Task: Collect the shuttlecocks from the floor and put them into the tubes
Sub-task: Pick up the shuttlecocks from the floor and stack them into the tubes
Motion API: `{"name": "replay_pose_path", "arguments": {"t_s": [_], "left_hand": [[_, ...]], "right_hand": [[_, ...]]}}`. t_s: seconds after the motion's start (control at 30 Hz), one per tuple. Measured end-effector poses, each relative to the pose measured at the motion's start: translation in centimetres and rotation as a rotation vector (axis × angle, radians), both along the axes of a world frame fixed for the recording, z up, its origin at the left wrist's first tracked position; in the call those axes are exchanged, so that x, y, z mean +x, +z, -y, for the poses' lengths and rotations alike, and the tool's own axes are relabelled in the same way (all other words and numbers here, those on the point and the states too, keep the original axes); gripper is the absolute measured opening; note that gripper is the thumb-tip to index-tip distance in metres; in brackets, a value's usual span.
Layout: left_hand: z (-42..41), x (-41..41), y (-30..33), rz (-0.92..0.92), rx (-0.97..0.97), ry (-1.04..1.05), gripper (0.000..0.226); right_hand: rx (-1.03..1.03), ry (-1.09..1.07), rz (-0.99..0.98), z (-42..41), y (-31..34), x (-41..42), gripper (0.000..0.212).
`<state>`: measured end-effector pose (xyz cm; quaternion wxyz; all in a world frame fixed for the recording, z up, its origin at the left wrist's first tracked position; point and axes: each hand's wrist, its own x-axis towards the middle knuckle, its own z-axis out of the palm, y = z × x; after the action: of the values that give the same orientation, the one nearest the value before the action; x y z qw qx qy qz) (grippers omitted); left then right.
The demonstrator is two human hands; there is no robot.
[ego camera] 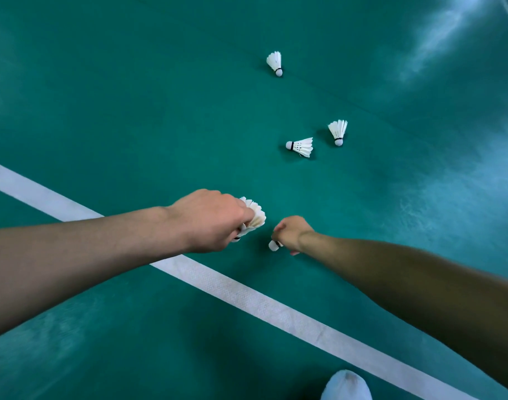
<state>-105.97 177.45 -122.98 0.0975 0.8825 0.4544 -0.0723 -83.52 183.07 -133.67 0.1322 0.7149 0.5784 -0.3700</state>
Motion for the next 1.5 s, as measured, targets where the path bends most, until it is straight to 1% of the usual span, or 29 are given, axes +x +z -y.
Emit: {"name": "replay_pose_path", "arguments": {"t_s": [0.03, 0.1, 0.17, 0.23, 0.33, 0.4, 0.47, 0.53, 0.57, 0.6, 0.67, 0.7, 0.73, 0.8, 0.83, 0.87, 0.9, 0.93, 0.97, 1.03, 1.07, 1.1, 1.13, 1.2, 1.27, 1.3, 1.37, 1.43, 1.5], "left_hand": [[0.1, -0.3, 0.2, -0.006, -0.002, 0.004, 0.007], [0.2, -0.8, 0.6, -0.015, -0.011, 0.017, 0.008], [0.3, -1.2, 0.6, -0.019, -0.014, 0.026, 0.003], [0.6, -1.8, 0.8, -0.033, -0.021, 0.040, 0.002], [0.9, -2.5, 1.4, -0.010, -0.032, 0.062, 0.008], [0.9, -2.7, 1.8, 0.026, -0.016, 0.077, 0.009], [0.5, -3.4, 2.2, -0.010, 0.043, 0.092, 0.017], [-0.4, -4.0, 3.4, -0.049, 0.105, 0.150, 0.020], [-1.0, -4.7, 4.4, -0.063, 0.121, 0.202, 0.020], [-1.8, -4.8, 6.5, -0.035, 0.114, 0.252, 0.018], [-3.8, -4.6, 11.7, 0.179, 0.072, 0.382, 0.013], [-5.1, -3.9, 15.8, 0.284, 0.061, 0.429, 0.011], [-5.8, -3.2, 19.3, 0.344, 0.054, 0.469, 0.009], [-7.5, -1.4, 28.1, 0.363, 0.078, 0.478, 0.005], [-8.1, -0.5, 32.1, 0.360, 0.090, 0.458, 0.006], [-9.0, 0.4, 37.8, 0.344, 0.095, 0.429, 0.006], [-9.1, 1.1, 42.1, 0.322, 0.083, 0.407, 0.007], [-10.0, 2.0, 47.7, 0.285, 0.089, 0.380, 0.007], [-11.0, 3.0, 55.0, 0.247, 0.093, 0.351, 0.007], [-11.4, 3.3, 61.0, 0.212, 0.117, 0.319, 0.008], [-12.0, 3.8, 65.6, 0.184, 0.123, 0.304, 0.008], [-12.4, 4.3, 71.2, 0.174, 0.105, 0.326, 0.009], [-12.1, 5.0, 75.4, 0.174, 0.083, 0.345, 0.009], [-12.3, 6.8, 84.2, 0.254, 0.033, 0.409, 0.011], [-11.9, 8.6, 91.1, 0.344, -0.010, 0.441, 0.013], [-11.6, 9.5, 93.9, 0.374, -0.022, 0.443, 0.013], [-11.5, 11.6, 98.9, 0.450, 0.008, 0.393, 0.017], [-11.7, 14.0, 102.7, 0.516, 0.019, 0.355, 0.016], [-12.0, 15.8, 105.3, 0.566, 0.023, 0.303, 0.013]], "right_hand": [[-0.014, 0.005, -0.048, 0.3, -0.1, -0.8, 0.027], [-0.126, 0.035, -0.144, 0.9, 0.1, -2.2, 0.032], [-0.261, 0.150, -0.174, 1.6, 0.2, -3.1, 0.033], [-0.328, 0.284, -0.139, 2.3, -0.2, -3.6, 0.033], [-0.332, 0.479, -0.017, 2.4, -0.4, -4.1, 0.038], [-0.298, 0.657, 0.128, 1.4, 0.9, -4.8, 0.044], [-0.194, 0.798, 0.242, -0.6, 3.3, -6.0, 0.056], [-0.033, 0.752, 0.199, -3.0, 7.1, -6.8, 0.062], [0.031, 0.715, 0.143, -4.3, 8.9, -7.4, 0.063], [0.061, 0.652, 0.080, -5.5, 11.6, -7.4, 0.063], [0.011, 0.509, -0.029, -7.2, 16.9, -7.3, 0.064], [-0.050, 0.431, -0.072, -7.7, 20.6, -6.6, 0.062], [-0.098, 0.389, -0.083, -7.6, 23.4, -5.7, 0.061], [-0.133, 0.344, -0.049, -7.4, 31.0, -3.3, 0.058], [-0.104, 0.316, -0.055, -7.3, 34.5, -1.9, 0.057], [-0.076, 0.284, -0.072, -7.7, 39.9, -0.4, 0.058], [-0.043, 0.267, -0.102, -7.5, 43.8, 0.8, 0.058], [0.036, 0.256, -0.131, -8.0, 49.4, 2.7, 0.053], [0.133, 0.262, -0.142, -9.0, 56.4, 4.5, 0.042], [0.347, 0.283, -0.162, -9.6, 62.2, 6.3, 0.020], [0.446, 0.277, -0.183, -10.4, 67.0, 7.6, 0.011], [0.498, 0.226, -0.218, -11.3, 72.8, 8.9, 0.011], [0.537, 0.169, -0.269, -11.6, 76.7, 10.0, 0.021], [0.628, 0.027, -0.393, -11.8, 85.7, 12.6, 0.038], [0.702, -0.061, -0.514, -11.2, 92.8, 14.6, 0.043], [0.722, -0.109, -0.591, -10.7, 95.5, 15.1, 0.039], [0.764, -0.209, -0.759, -9.8, 100.3, 16.9, 0.021], [0.819, -0.263, -0.821, -8.2, 104.0, 18.7, 0.013], [0.904, -0.301, -0.858, -6.8, 106.5, 20.0, 0.015]]}}
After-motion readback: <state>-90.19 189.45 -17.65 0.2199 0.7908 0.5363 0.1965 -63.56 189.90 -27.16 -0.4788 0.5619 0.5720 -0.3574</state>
